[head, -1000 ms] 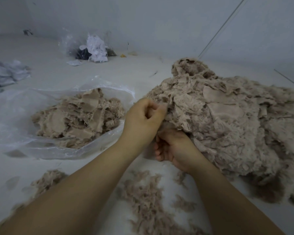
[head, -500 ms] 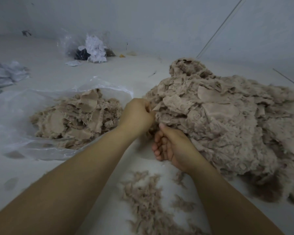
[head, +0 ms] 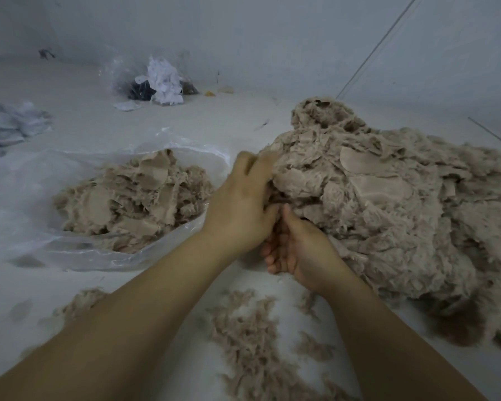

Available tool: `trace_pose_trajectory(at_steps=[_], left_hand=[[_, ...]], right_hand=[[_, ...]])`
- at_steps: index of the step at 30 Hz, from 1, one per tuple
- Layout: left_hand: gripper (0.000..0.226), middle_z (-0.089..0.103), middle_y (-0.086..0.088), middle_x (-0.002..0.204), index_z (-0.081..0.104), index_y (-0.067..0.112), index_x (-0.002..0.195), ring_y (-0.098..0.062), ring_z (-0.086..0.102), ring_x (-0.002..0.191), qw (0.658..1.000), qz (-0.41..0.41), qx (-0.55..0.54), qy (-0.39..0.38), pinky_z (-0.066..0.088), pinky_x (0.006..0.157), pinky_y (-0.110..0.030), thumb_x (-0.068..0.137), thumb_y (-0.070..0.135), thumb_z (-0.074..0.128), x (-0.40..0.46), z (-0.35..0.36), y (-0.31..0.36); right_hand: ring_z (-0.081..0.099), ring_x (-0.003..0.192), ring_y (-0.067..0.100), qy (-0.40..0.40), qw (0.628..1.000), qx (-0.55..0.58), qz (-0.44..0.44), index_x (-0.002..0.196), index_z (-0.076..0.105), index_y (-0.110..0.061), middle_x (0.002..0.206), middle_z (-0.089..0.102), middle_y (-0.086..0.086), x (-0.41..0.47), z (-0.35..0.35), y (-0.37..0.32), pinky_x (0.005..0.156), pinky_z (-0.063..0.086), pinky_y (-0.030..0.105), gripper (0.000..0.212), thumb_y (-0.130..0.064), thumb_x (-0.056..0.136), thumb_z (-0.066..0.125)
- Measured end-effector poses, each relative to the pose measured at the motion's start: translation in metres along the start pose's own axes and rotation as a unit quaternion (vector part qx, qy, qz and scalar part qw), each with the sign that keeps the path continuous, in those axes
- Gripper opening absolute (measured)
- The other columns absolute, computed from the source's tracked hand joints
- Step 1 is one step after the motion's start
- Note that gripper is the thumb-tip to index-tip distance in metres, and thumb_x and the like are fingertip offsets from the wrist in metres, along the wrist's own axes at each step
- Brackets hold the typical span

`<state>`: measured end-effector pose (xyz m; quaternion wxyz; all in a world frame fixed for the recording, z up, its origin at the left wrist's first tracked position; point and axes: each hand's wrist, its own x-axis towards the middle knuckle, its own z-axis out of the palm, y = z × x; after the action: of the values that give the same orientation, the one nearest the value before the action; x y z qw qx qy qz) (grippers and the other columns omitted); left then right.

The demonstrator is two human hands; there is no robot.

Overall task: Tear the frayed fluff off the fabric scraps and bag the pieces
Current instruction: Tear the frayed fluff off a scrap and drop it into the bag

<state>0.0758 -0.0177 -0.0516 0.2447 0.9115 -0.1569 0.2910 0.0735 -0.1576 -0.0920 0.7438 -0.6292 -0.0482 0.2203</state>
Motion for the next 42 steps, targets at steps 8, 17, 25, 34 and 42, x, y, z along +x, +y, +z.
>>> trace_pose_trajectory(at_steps=[8, 17, 25, 34, 42], left_hand=[[0.014, 0.063, -0.018, 0.068, 0.063, -0.002, 0.065, -0.030, 0.061, 0.067, 0.994, 0.084, -0.021, -0.072, 0.044, 0.057, -0.034, 0.065, -0.015, 0.056, 0.009, -0.001, -0.003], [0.031, 0.041, 0.010, 0.051, 0.049, 0.014, 0.062, -0.003, 0.041, 0.049, 0.990, -0.077, -0.101, -0.053, 0.030, 0.051, -0.023, 0.086, -0.004, 0.057, -0.036, -0.002, -0.024], [0.022, 0.064, -0.019, 0.074, 0.062, 0.008, 0.086, -0.028, 0.059, 0.067, 0.767, -0.372, -0.522, 0.024, 0.050, 0.064, -0.037, 0.101, 0.005, 0.047, -0.049, 0.003, 0.001], [0.007, 0.070, -0.014, 0.074, 0.072, 0.007, 0.086, -0.022, 0.065, 0.063, 0.785, -0.303, -0.540, 0.037, 0.051, 0.059, -0.030, 0.090, 0.005, 0.066, -0.059, 0.008, -0.019], [0.021, 0.062, 0.003, 0.060, 0.065, 0.011, 0.089, -0.007, 0.051, 0.039, 0.820, -0.336, -0.463, -0.010, 0.036, 0.036, -0.018, 0.080, 0.022, 0.081, -0.061, 0.008, -0.017]], right_hand=[[0.057, 0.048, 0.019, 0.002, 1.000, 0.017, 0.006, 0.073, 0.058, -0.007, 0.061, 0.063, 0.012, -0.003, 0.002, -0.003, 0.046, 0.048, 0.025, 0.069, -0.063, 0.097, 0.026], [0.059, 0.050, 0.019, -0.016, 1.000, -0.007, -0.003, 0.080, 0.065, -0.004, 0.063, 0.064, 0.012, -0.001, 0.002, -0.002, 0.047, 0.051, 0.027, 0.055, -0.059, 0.077, 0.057], [0.055, 0.059, 0.026, -0.039, 0.998, -0.034, -0.031, 0.083, 0.070, -0.001, 0.076, 0.062, 0.022, -0.002, 0.005, 0.001, 0.054, 0.047, 0.029, 0.046, -0.045, 0.074, 0.067], [0.034, 0.048, 0.009, -0.043, 0.996, -0.056, -0.055, 0.079, 0.078, -0.018, 0.055, 0.045, -0.003, -0.001, 0.003, 0.004, 0.045, 0.033, 0.021, 0.018, -0.035, 0.075, 0.073], [0.038, 0.043, 0.008, -0.003, 0.998, -0.029, -0.047, 0.060, 0.071, -0.017, 0.049, 0.046, -0.001, 0.005, 0.002, 0.006, 0.042, 0.037, 0.020, 0.024, -0.017, 0.084, 0.071]])
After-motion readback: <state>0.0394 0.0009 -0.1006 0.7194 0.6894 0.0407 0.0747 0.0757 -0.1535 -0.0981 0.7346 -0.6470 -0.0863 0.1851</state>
